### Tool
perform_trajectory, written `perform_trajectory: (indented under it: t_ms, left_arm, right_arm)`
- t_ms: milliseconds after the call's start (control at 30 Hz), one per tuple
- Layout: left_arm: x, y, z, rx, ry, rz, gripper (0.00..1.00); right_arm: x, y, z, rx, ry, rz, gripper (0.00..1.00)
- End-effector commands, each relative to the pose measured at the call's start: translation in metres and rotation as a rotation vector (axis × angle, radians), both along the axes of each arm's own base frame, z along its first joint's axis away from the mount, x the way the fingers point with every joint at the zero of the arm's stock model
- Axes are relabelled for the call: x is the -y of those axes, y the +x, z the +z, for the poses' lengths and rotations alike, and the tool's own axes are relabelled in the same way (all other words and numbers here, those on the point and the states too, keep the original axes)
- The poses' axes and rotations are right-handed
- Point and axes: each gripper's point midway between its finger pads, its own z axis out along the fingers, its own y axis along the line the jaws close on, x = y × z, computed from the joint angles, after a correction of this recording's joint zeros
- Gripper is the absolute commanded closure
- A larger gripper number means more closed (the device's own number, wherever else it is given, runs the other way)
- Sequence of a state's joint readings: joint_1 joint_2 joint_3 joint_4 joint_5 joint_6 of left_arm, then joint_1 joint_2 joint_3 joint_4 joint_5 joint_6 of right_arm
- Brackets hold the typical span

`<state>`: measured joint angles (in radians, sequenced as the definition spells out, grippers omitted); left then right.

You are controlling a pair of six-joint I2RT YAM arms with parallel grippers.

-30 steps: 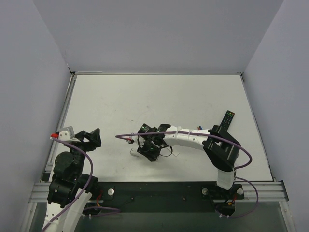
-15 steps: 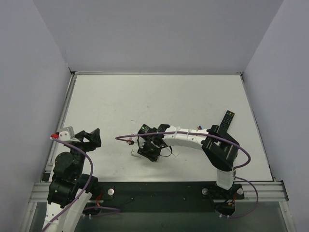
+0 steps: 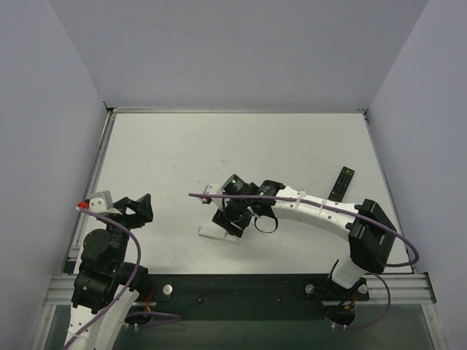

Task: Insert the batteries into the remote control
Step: Place the remote control at the center of the board, then pick up the battery from the center of the board.

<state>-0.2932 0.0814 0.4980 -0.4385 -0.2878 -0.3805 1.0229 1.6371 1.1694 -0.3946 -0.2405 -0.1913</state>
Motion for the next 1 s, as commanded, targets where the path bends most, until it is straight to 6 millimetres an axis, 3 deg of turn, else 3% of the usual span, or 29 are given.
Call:
perform_trajectory:
  t_ms: [0, 167, 400, 533, 633, 967]
  left_arm:
    - [-0.001, -0.001, 0.007, 0.027, 0.001, 0.001, 0.19]
    - [0.0, -0.001, 0.007, 0.031, -0.002, -0.004, 0.19]
    - [0.001, -0.001, 0.007, 0.03, 0.0, -0.005, 0.18]
    - [0.001, 0.0, 0.006, 0.027, 0.001, -0.005, 0.18]
    - [0.0, 0.0, 0.006, 0.025, 0.003, -0.004, 0.18]
    - [-0.001, 0.0, 0.006, 0.025, 0.006, 0.004, 0.18]
  right_arm:
    - [0.034, 0.02, 0.024, 0.019, 0.031, -0.177, 0.45]
    - [0.081, 0.054, 0.024, 0.034, 0.018, -0.434, 0.47]
    - [0.13, 0.076, 0.003, -0.007, -0.049, -0.703, 0.5]
    - [0.144, 0.083, -0.008, -0.034, -0.086, -0.768, 0.53]
    - [0.152, 0.089, -0.018, -0.041, -0.123, -0.801, 0.6]
    - [0.158, 0.103, -0.04, -0.061, -0.196, -0.826, 0.73]
